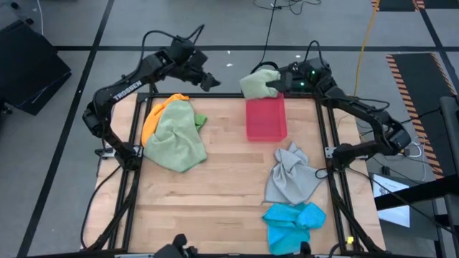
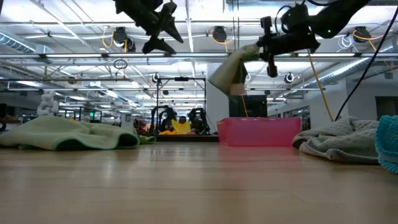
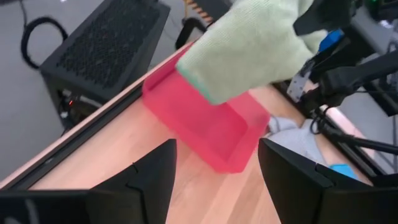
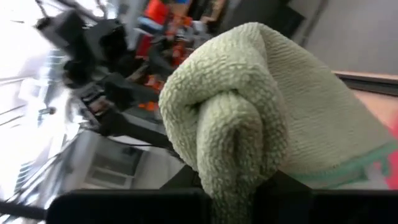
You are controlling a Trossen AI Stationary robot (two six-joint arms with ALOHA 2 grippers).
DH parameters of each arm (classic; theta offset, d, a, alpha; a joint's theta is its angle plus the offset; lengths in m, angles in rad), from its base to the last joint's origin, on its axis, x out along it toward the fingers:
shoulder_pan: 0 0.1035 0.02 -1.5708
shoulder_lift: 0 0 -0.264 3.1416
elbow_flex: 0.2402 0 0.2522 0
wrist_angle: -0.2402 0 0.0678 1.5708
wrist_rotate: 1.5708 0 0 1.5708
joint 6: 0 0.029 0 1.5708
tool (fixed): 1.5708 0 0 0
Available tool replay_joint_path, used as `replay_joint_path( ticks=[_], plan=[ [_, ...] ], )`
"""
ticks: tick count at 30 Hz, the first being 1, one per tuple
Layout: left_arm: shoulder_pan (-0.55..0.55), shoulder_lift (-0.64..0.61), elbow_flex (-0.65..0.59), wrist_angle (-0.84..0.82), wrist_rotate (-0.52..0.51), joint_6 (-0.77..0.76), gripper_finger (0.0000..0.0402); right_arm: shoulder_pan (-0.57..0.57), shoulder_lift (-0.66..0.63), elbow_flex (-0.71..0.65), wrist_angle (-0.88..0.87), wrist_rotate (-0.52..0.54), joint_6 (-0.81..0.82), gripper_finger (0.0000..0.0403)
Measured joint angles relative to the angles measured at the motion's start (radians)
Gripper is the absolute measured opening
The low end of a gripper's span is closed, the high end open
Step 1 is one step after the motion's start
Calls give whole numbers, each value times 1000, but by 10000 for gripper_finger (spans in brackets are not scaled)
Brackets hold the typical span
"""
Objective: Fold microfiber towels
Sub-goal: Put the right light green microfiber cloth into the red bin
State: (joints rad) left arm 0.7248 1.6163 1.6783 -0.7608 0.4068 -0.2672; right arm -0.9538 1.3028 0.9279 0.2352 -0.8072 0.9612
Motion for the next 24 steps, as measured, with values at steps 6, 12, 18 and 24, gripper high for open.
replay_joint_path(
  ticks=[6, 12, 18, 24],
  plan=[
    [11, 0, 0, -22, 0, 22, 227, -22, -2, 0, -243, 94, -129, 18],
    [2, 0, 0, -20, -45, 26, 227, -18, 24, -9, -282, 238, -129, 18],
    [-14, 0, 0, -17, -51, 9, 227, 10, 77, -27, -284, 306, -112, 18],
    [-47, 0, 0, 24, -82, -11, 227, 62, 159, -28, -225, 307, -77, 18]
  ],
)
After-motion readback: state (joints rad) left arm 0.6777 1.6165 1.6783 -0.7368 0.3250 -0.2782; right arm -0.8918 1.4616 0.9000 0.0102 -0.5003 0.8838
